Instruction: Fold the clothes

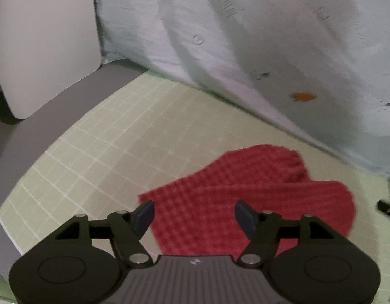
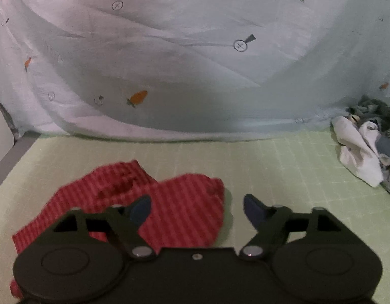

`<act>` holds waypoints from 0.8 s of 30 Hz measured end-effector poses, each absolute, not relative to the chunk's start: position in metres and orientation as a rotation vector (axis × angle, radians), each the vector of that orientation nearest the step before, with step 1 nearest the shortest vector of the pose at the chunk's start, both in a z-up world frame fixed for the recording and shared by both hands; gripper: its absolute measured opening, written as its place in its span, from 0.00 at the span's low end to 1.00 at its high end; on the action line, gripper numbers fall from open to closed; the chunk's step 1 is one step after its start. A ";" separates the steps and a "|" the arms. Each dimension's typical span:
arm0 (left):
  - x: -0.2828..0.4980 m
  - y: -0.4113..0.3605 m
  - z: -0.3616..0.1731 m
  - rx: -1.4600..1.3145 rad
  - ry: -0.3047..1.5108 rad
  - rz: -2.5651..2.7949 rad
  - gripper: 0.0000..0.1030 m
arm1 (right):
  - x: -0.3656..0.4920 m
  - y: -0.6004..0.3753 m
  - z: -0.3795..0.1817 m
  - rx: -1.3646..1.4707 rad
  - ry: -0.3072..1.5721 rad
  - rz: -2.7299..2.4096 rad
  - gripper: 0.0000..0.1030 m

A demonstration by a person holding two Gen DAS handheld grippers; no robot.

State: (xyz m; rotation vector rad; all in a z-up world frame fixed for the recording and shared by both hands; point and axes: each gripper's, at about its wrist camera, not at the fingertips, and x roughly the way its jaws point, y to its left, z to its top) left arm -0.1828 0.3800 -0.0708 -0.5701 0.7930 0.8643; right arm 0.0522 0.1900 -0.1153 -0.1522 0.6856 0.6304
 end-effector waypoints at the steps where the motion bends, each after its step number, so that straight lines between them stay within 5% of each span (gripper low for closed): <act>1: -0.184 0.383 -0.075 -0.567 0.808 0.878 0.71 | 0.055 0.197 -0.117 -0.143 0.691 0.630 0.83; 6: -0.179 0.410 -0.112 -0.598 0.915 0.941 0.72 | 0.075 0.232 -0.133 -0.082 0.754 0.599 0.95; 18: -0.147 0.461 -0.179 -0.637 1.116 1.055 0.76 | 0.119 0.308 -0.197 -0.060 0.935 0.450 0.96; 19: -0.145 0.463 -0.183 -0.634 1.134 1.060 0.76 | 0.118 0.312 -0.202 -0.082 0.949 0.445 0.92; 22: -0.143 0.465 -0.188 -0.627 1.148 1.069 0.82 | 0.116 0.321 -0.215 -0.138 0.985 0.440 0.56; 24: -0.144 0.465 -0.189 -0.621 1.148 1.073 0.85 | 0.111 0.313 -0.217 -0.128 0.964 0.476 0.48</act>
